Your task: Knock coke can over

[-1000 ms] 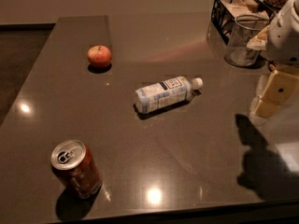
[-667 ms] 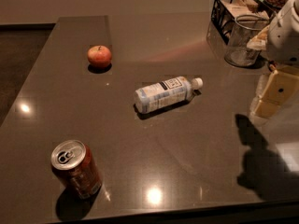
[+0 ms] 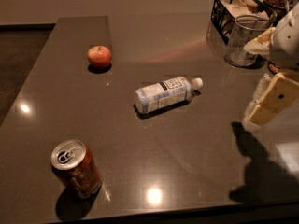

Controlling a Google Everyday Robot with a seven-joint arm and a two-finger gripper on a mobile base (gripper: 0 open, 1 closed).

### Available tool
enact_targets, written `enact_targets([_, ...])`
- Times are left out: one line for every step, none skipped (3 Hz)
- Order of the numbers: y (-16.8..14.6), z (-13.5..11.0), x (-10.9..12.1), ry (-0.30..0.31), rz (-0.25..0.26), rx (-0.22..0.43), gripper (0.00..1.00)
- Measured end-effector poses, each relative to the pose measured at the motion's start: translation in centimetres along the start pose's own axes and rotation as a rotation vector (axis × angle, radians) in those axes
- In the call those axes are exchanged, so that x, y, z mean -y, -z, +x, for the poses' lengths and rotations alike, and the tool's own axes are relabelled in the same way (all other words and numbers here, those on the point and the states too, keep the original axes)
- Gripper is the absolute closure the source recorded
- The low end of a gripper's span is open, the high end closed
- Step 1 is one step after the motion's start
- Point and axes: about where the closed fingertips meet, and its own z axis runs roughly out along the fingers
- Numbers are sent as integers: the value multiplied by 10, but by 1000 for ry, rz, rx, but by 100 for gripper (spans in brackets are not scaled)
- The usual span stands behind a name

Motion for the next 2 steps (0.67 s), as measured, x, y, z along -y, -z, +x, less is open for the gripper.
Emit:
enact_targets([-5, -25, -28, -24, 12, 138, 0])
enact_targets([-26, -60, -60, -21, 11, 262, 0])
